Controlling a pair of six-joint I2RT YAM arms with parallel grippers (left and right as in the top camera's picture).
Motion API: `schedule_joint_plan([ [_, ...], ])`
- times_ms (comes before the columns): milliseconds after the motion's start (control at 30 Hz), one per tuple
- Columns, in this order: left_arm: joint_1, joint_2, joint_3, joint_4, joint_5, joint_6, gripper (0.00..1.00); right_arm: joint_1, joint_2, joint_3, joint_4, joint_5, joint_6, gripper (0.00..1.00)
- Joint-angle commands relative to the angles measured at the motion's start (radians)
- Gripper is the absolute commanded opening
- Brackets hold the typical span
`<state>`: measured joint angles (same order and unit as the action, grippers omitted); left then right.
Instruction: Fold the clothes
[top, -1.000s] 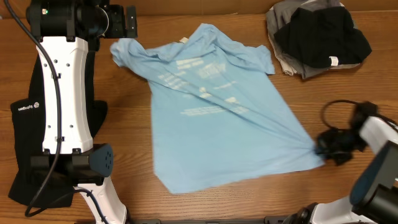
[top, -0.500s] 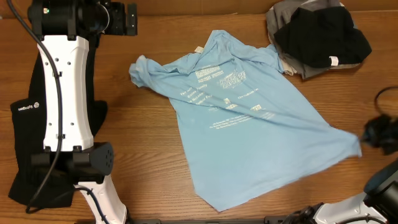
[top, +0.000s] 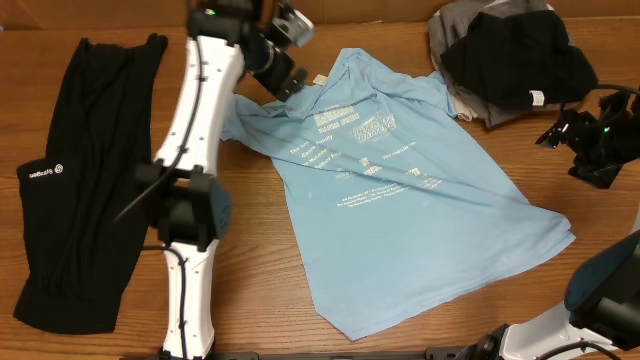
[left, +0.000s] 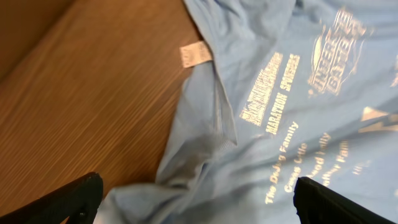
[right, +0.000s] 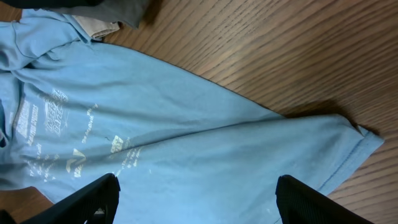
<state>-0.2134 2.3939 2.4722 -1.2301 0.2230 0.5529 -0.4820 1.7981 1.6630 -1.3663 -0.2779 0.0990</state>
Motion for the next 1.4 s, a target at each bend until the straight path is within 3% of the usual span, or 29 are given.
schedule_joint_plan([
  [0,-0.013,0.056,-0.003,0.017,-0.027,0.122,1.0,0.017,-0.016,0.02,0.002,0.015,-0.014,0.84],
  [300,-0.024,0.145,-0.003,-0.001,-0.052,0.199,0.89,0.023,-0.016,0.019,0.003,0.015,-0.014,0.84],
  [467,-0.026,0.174,-0.003,-0.054,0.011,0.238,0.88,0.023,-0.016,0.019,0.003,0.015,-0.013,0.84],
  [700,-0.026,0.227,-0.003,-0.095,-0.011,0.29,0.86,0.023,-0.016,0.019,0.003,0.015,-0.013,0.84],
  [800,-0.026,0.249,-0.003,-0.039,-0.082,0.254,0.74,0.023,-0.016,0.019,0.003,0.015,-0.014,0.84],
  [967,-0.02,0.27,-0.003,0.015,-0.1,0.217,0.63,0.023,-0.016,0.019,0.003,0.015,-0.013,0.84],
  [1133,-0.02,0.281,-0.003,0.031,-0.1,0.217,0.19,0.023,-0.016,0.019,0.008,0.015,-0.013,0.84],
  [1233,-0.016,0.28,-0.003,0.062,-0.105,0.193,0.04,0.023,-0.016,0.019,0.014,0.014,-0.011,0.84],
  [1367,0.01,0.272,0.005,0.138,-0.172,-0.037,0.04,0.023,-0.016,0.019,0.023,0.005,0.006,0.83],
])
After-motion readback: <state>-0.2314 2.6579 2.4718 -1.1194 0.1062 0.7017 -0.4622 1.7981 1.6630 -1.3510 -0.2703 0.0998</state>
